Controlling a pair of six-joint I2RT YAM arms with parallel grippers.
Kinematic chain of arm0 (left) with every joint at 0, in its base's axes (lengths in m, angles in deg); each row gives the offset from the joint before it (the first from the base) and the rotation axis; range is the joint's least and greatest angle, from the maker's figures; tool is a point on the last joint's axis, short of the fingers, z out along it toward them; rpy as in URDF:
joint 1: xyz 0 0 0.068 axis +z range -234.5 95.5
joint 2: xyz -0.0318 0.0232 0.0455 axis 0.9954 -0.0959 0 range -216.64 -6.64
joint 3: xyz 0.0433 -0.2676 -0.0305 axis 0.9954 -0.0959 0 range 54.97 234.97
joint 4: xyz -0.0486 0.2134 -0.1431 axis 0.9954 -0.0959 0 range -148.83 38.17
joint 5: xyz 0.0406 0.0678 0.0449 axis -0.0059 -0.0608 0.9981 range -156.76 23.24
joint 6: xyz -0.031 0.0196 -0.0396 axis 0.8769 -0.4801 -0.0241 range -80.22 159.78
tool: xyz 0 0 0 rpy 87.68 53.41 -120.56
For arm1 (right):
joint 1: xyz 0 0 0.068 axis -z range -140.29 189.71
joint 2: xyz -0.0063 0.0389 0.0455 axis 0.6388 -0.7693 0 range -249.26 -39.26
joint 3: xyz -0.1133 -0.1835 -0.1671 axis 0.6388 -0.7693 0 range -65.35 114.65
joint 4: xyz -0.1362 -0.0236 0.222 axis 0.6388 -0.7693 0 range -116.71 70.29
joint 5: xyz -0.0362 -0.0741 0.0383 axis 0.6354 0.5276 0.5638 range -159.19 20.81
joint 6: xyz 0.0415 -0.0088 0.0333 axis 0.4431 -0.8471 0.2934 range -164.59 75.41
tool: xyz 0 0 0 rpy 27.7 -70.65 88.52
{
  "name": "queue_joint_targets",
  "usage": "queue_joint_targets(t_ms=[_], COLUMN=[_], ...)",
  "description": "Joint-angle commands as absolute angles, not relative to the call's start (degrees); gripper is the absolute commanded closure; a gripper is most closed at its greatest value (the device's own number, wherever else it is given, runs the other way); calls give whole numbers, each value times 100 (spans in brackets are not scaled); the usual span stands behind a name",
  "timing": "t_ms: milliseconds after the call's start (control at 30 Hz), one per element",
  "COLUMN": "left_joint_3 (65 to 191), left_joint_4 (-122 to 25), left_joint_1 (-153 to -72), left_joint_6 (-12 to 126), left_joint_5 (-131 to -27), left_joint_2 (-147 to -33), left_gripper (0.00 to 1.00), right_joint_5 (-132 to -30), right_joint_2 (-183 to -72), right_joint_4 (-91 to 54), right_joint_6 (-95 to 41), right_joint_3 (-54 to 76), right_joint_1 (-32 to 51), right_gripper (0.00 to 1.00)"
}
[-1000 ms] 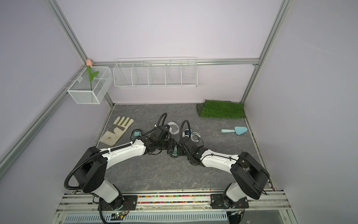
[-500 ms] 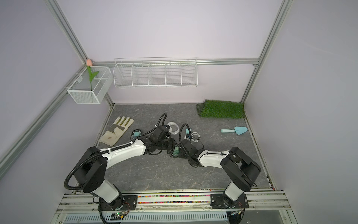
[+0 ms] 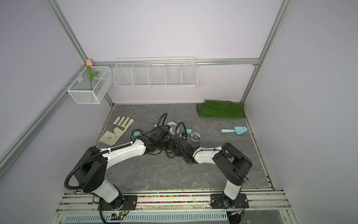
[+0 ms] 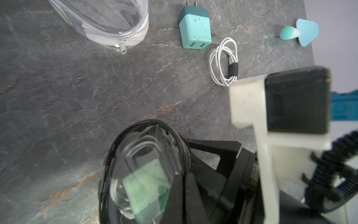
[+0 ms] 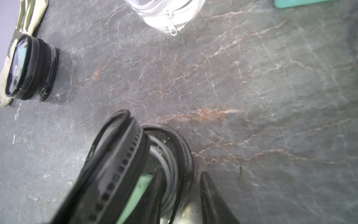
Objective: Pack away charging kits
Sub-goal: Close the storage bag at the center of the board.
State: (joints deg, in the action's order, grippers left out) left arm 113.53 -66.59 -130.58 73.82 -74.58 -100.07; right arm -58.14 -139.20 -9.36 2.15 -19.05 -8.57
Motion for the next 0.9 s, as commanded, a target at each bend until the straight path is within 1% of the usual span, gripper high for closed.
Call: queue_joint_targets(t_ms=[0, 167, 300, 333, 367, 433, 467, 533, 600, 667, 733, 800, 833, 867], left_joint_3=[11359, 11272, 11200, 11179, 11122, 10987, 10888, 10728, 10552, 10343, 10134, 9892, 9833, 9829], left_joint_4=[-6509, -6568, -6643, -6650, -6610, -6505, -6443, -6402, -6410, -6406, -6412, -6219, -6164, -6141], left_joint_1=[-13077, -13074, -13073, -13072, -13072, -13073, -13068, -13024, -12900, -12713, -12610, -12560, -12525, -12481], left_joint_6=[7463, 7467, 7409, 7393, 7372, 7371, 7360, 7336, 7339, 7404, 7520, 7486, 7456, 7431], left_joint_5=[-7599, -7486, -7457, -7497, -7573, -7631, -7634, -7569, -7531, -7472, -7109, -6787, -6737, -6713], left_joint_2=[-10121, -10017, -9839, -9800, -9740, -9591, -9483, -9220, -8894, -8512, -8180, -7994, -7990, -8051], left_gripper=[100, 100, 100, 95, 78, 51, 42, 31, 23, 19, 18, 18, 20, 23], right_joint_5=[-5733, -5496, -5333, -5408, -5524, -5739, -5807, -5887, -5951, -6230, -6386, -6597, -6727, -6794], right_joint_2=[-14016, -13957, -13918, -13934, -13964, -14015, -14026, -14024, -14053, -14148, -14252, -14350, -14390, -14390], right_joint_4=[-1022, -1344, -1748, -1705, -1642, -1703, -1683, -1676, -1665, -1611, -1501, -1413, -1381, -1367], right_joint_6=[326, 170, -199, -355, -507, -708, -821, -1020, -1192, -1430, -1635, -1751, -1785, -1780], right_joint_3=[-1807, -1705, -1534, -1361, -1320, -1190, -1168, -1125, -1077, -1001, -944, -883, -849, -848], right_joint_1=[-895, -872, -812, -774, -729, -624, -584, -532, -495, -412, -358, -272, -199, -144], right_gripper=[71, 84, 92, 92, 92, 93, 93, 94, 94, 94, 91, 83, 81, 80])
